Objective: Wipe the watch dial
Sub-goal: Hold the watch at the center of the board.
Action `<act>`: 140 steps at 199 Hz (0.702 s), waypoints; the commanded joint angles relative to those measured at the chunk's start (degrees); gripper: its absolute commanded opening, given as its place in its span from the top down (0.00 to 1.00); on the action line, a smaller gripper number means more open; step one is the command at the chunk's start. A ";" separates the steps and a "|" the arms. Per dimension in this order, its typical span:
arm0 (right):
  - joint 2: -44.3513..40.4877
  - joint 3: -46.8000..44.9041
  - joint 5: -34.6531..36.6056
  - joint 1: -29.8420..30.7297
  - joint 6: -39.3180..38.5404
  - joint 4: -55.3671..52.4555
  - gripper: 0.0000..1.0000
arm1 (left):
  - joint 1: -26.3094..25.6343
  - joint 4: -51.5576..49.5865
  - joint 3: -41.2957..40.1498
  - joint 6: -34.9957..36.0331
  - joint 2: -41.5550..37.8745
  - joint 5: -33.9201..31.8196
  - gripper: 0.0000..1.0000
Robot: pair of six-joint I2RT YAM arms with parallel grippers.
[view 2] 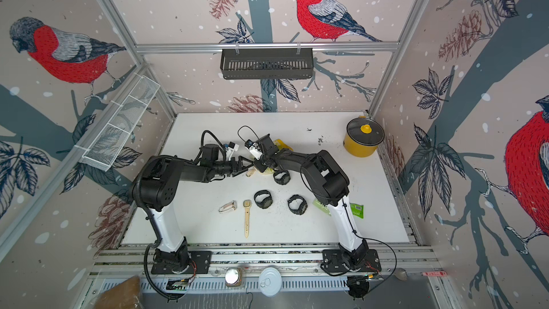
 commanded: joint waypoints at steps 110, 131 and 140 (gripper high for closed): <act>-5.77 -1.87 -13.89 -6.80 7.17 -2.48 0.95 | -1.11 -16.51 -2.03 9.76 -12.15 -16.89 0.42; -5.85 -0.25 -14.49 -7.34 7.58 -2.54 0.95 | -1.86 -16.55 -1.90 10.94 -15.42 -16.28 0.56; -5.47 0.64 -14.54 -7.31 7.59 -2.95 0.95 | -2.58 -17.24 -1.37 11.45 -15.87 -16.40 0.57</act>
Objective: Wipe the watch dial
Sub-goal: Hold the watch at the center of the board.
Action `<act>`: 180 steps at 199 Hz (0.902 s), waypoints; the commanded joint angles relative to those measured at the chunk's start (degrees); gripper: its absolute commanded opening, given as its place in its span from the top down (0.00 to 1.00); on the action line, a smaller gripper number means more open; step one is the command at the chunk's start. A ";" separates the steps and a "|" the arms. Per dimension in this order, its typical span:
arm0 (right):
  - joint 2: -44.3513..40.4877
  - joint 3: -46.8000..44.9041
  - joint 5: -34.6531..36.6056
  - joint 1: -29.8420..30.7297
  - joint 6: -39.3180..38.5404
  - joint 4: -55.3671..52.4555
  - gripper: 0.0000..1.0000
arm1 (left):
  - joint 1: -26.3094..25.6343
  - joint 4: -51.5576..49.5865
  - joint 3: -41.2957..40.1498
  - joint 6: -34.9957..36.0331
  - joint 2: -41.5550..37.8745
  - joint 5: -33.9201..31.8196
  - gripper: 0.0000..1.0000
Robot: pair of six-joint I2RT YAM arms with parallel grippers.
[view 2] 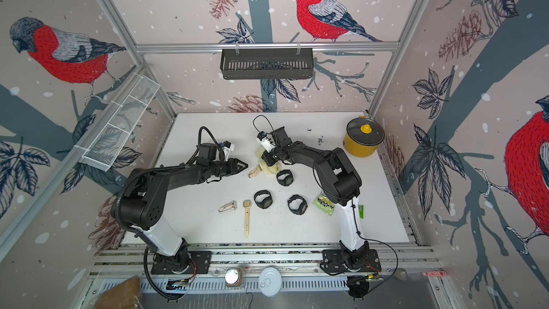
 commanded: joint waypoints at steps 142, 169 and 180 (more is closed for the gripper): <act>-5.96 1.02 -3.85 -6.82 4.28 -4.27 0.95 | -8.24 -4.99 5.75 5.90 7.28 -5.56 0.56; -6.44 0.67 -2.40 -5.90 2.73 -5.36 0.95 | -7.10 -4.99 6.95 5.36 9.65 -5.09 0.56; -6.53 0.50 -2.13 -5.63 2.43 -5.72 0.95 | -6.72 -4.63 7.55 4.95 10.33 -4.60 0.56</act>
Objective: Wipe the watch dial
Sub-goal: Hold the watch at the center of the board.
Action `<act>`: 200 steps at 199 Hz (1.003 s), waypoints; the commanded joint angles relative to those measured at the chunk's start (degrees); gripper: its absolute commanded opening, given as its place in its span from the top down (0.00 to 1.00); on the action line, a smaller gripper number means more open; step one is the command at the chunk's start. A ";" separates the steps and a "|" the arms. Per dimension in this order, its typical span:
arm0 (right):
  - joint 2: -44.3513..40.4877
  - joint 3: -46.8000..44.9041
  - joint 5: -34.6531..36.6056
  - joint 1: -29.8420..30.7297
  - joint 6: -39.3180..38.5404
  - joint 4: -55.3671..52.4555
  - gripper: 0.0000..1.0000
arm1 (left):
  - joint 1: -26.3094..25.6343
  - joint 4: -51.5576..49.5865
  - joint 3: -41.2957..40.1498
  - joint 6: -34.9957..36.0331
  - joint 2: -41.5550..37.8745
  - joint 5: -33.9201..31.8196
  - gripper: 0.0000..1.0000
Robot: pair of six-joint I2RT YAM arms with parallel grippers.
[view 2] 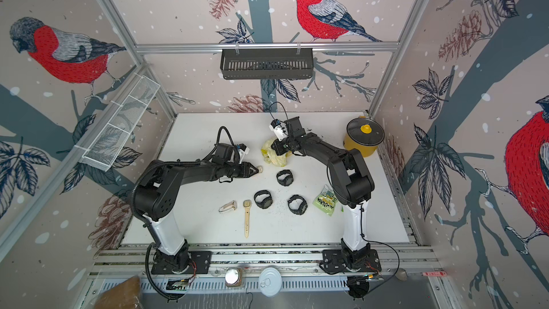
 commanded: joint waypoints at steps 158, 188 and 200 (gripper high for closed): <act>1.32 -0.65 3.07 6.86 -5.71 -0.82 0.95 | 3.11 2.64 -1.99 3.73 1.46 6.27 0.78; 1.44 -0.03 3.63 7.57 -5.20 -1.47 0.95 | 0.86 2.95 -3.45 4.82 -0.03 1.90 0.77; 1.49 0.25 4.26 8.32 -5.46 -1.74 0.95 | -0.30 3.49 -3.83 5.12 -0.32 0.04 0.76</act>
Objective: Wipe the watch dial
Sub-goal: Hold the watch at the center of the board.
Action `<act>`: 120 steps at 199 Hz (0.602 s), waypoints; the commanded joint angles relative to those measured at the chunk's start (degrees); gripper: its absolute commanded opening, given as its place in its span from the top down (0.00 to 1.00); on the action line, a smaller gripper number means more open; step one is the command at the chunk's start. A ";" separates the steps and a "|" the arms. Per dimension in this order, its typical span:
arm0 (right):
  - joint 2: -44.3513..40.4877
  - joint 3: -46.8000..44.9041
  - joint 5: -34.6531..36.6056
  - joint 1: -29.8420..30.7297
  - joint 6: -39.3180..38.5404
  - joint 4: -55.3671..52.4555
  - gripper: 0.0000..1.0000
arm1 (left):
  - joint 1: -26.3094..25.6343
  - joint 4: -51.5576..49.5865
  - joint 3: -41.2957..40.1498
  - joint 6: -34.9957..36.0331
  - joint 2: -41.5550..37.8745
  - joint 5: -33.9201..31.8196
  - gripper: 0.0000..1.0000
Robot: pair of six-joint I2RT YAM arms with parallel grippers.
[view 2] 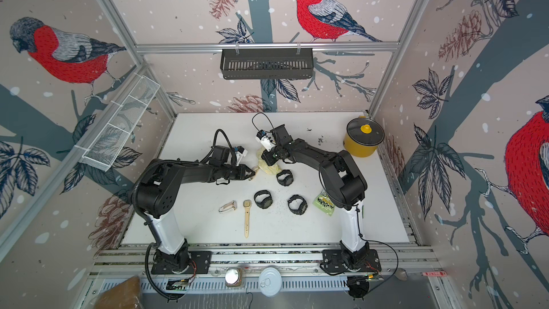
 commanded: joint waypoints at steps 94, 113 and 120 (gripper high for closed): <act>3.49 -1.96 1.08 2.68 -1.67 3.07 0.91 | -3.89 2.10 -1.75 3.83 1.19 -8.47 0.78; 1.06 -2.96 -0.03 1.71 -1.44 3.67 0.91 | -5.07 2.00 -2.64 5.30 0.21 -11.24 0.80; -0.01 -3.47 -0.88 1.44 -1.59 4.09 0.91 | -5.61 2.16 -3.09 5.89 -0.34 -12.67 0.81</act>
